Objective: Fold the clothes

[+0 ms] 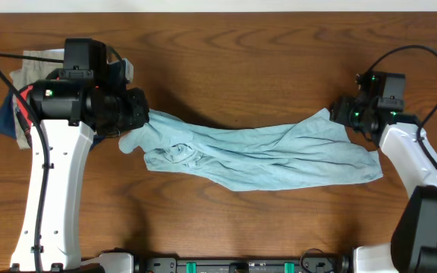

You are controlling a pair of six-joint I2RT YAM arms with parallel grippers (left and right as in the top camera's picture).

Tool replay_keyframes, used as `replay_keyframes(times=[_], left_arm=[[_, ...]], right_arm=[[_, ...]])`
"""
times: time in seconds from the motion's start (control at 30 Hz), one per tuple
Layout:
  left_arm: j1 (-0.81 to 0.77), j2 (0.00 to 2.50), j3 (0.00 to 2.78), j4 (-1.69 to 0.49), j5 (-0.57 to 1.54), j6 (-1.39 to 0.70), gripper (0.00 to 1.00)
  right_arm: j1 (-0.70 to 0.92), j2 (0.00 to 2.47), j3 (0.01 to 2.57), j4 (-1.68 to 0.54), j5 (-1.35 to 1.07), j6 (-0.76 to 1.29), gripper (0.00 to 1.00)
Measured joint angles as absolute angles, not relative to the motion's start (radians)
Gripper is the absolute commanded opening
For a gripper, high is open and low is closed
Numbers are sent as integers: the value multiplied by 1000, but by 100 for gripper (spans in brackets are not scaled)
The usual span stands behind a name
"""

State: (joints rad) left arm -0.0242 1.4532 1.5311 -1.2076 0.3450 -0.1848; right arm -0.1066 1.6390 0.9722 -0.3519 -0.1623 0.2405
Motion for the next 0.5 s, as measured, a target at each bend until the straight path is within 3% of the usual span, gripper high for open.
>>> replay_keyframes(times=[0.5], left_arm=[[-24, 1453, 1531, -1208, 345, -187, 6]], right_arm=[[-102, 1803, 966, -211, -144, 256, 51]])
